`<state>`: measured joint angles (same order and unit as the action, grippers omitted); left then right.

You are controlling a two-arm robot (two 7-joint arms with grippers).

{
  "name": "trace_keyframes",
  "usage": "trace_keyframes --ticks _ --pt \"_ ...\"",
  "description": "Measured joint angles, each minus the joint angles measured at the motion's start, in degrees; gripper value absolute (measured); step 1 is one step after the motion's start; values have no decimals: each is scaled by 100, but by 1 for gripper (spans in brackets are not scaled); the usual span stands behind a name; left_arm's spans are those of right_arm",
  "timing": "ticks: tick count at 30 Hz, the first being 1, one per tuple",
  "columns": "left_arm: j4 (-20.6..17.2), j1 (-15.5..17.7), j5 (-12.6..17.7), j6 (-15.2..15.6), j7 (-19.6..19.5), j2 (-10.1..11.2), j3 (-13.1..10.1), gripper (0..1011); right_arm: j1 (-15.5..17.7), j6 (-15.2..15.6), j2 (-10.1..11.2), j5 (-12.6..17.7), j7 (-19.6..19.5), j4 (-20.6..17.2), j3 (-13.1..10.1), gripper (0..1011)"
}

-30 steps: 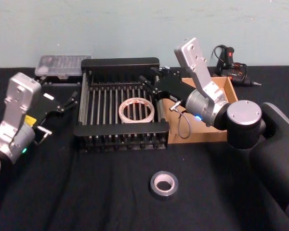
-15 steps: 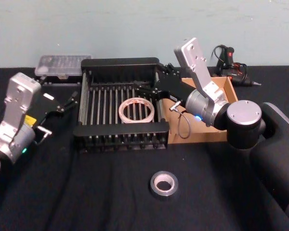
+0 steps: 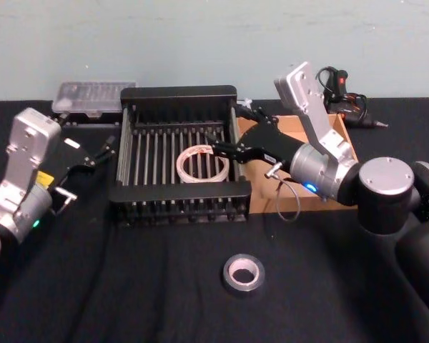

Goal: Pick up the white tape and place it into the black box , Pick up the silver tape and place it into the brown box.

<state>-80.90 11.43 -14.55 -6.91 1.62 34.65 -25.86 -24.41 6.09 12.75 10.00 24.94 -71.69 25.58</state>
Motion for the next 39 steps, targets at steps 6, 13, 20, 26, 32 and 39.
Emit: trace_keyframes --ticks 6,13,20,26,32,39 --pt "0 0 0 0 0 0 0 1001 236 104 159 130 -4 -371 -45 1002" --pt "0 0 0 0 0 0 0 1001 579 157 402 336 -11 -893 -151 1002" --pt "0 0 0 0 0 0 0 1001 1027 159 723 642 31 -1497 -264 1002" --pt "0 0 0 0 0 0 0 1001 1345 166 973 822 31 -1906 -324 1002" --pt "0 0 0 0 0 0 0 1001 1622 196 1198 941 -3 -2238 -366 1002" --pt "0 0 0 0 0 0 0 1001 1960 212 1464 1019 -53 -2596 -410 1002"
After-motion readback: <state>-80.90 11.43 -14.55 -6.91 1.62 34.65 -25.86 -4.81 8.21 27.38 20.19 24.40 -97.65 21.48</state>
